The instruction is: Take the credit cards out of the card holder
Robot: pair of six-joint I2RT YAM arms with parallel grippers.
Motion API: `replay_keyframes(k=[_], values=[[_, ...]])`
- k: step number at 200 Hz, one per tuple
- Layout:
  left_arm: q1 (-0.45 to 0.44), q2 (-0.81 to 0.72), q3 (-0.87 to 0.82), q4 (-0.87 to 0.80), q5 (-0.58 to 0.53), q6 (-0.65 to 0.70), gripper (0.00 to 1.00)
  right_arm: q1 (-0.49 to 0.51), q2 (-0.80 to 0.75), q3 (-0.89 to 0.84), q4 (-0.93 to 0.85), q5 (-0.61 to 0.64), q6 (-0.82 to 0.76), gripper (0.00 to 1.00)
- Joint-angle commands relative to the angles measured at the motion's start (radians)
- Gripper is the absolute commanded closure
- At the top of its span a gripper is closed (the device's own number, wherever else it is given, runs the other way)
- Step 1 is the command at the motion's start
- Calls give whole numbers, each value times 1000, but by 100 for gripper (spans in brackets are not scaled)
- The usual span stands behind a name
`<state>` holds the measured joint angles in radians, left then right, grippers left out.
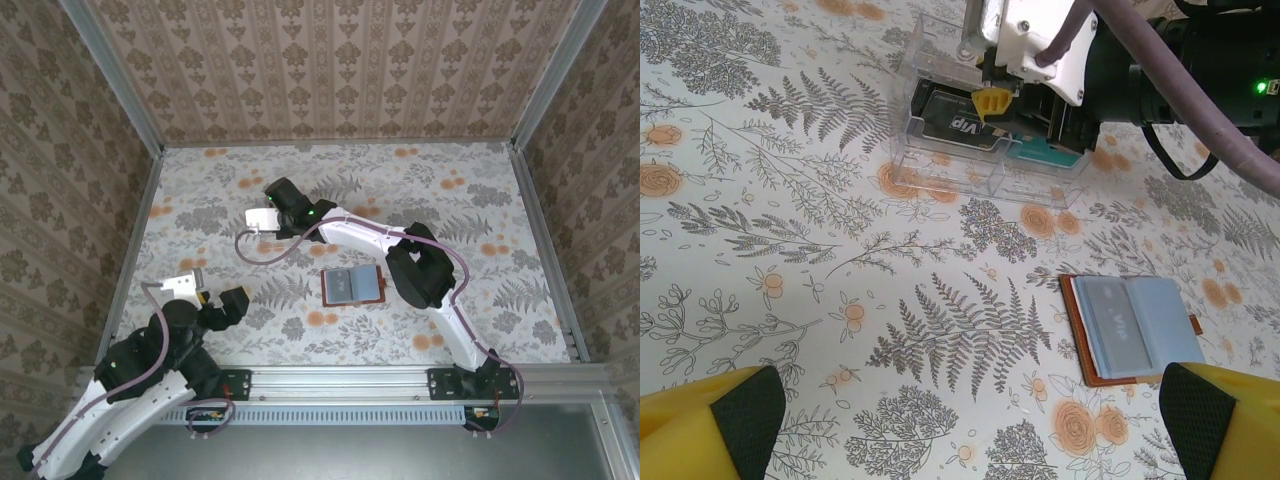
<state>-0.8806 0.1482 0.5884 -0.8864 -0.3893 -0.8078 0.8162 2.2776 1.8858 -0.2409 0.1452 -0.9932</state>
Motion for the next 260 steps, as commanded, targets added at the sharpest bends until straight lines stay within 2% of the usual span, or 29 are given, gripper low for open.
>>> replay_keyframes(k=[1, 90, 136, 174, 233, 260], values=[[8, -17, -10, 7, 7, -4, 0, 4, 29, -2, 40, 42, -1, 68], [9, -19, -16, 6, 9, -4, 0, 4, 40, 2, 41, 43, 0, 68], [9, -21, -19, 9, 8, -7, 0, 3, -25, -10, 19, 2, 42, 67], [8, -22, -29, 18, 15, -8, 0, 7, -71, -37, -44, -100, 67, 59], [9, -34, -19, 5, 13, -8, 0, 9, -46, -34, -74, -108, 67, 56], [8, -35, -22, 4, 13, -10, 0, 8, -27, -31, -59, -72, 66, 54]])
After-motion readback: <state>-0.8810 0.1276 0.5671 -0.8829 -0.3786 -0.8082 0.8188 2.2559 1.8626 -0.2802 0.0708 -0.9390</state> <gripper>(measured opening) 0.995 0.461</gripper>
